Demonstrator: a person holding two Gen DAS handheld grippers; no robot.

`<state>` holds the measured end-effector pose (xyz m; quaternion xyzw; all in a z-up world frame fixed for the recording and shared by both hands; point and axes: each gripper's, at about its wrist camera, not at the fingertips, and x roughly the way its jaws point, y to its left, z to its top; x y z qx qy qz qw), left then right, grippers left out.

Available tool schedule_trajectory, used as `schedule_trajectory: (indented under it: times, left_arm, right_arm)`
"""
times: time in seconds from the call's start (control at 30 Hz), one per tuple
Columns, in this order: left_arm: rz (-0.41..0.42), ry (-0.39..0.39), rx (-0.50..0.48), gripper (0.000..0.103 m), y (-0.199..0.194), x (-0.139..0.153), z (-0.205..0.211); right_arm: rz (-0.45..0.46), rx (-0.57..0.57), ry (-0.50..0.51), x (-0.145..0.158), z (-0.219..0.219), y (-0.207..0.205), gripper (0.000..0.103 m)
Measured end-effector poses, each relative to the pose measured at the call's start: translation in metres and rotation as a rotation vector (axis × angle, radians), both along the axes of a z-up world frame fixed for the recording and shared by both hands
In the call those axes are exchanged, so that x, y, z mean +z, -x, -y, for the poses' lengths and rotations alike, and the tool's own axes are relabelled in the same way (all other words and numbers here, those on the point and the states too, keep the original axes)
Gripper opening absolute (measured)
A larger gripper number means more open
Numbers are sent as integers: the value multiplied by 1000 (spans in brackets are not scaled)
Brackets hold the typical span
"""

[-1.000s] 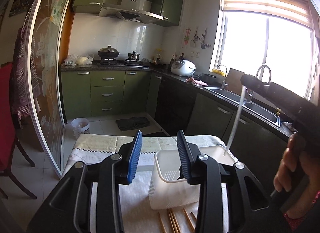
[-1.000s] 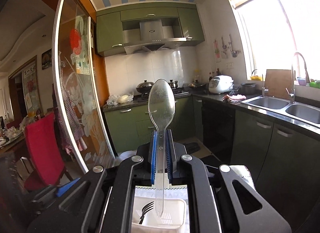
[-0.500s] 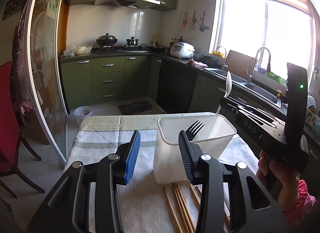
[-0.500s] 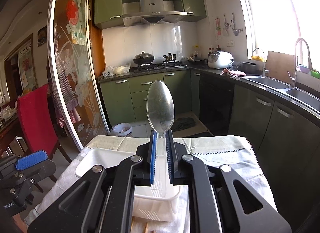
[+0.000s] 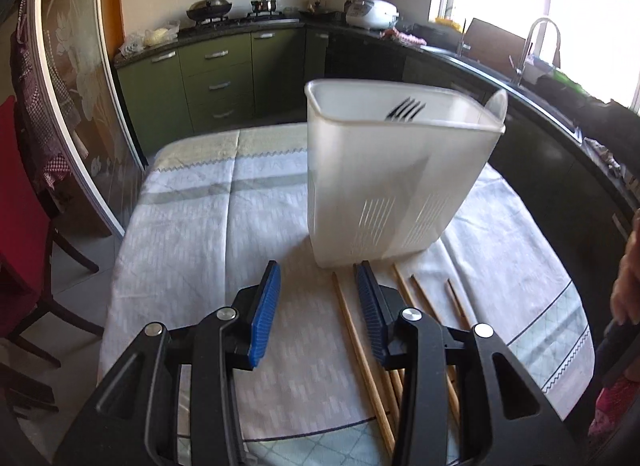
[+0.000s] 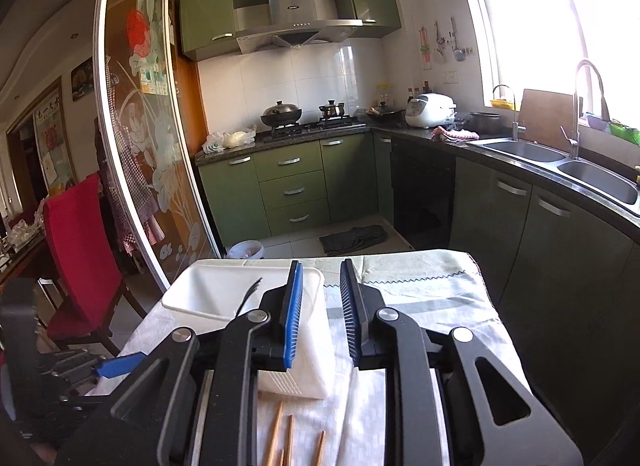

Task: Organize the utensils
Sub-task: 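Lower the clear spoon into the white basket and open the right tool, then grasp a wooden chopstick with the left tool and lift it upright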

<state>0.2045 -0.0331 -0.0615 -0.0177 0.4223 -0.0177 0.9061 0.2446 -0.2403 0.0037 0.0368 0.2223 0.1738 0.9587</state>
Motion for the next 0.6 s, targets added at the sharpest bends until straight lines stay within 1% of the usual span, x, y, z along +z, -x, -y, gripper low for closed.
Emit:
schedule_trajectory:
  times: [0.1,0.17,0.3,0.37,0.47,0.6]
  left_arm:
    - [-125,-1,-4,38,-8,-27,6]
    - [-178,-6,-3,38,-11,-38,10]
    - [-232,-28,1,36,-15,-49,21]
    - [-263,-25,21,29,-17,-55,22]
    - [-296,-27,49,24,-21,-61,22]
    - [-317,-17,63,24,-24,-65,23]
  right_arm:
    - [-40,-6,10,-8,17,13,21]
    - [-74,-6,15,-16,27,16,21]
    - [-135,-3,0,-32,43,19,21]
    - [-161,5,-12,-40,48,20,21]
    - [-179,16,-17,-45,52,23,21]
    - [-184,32,-19,-46,53,27,21]
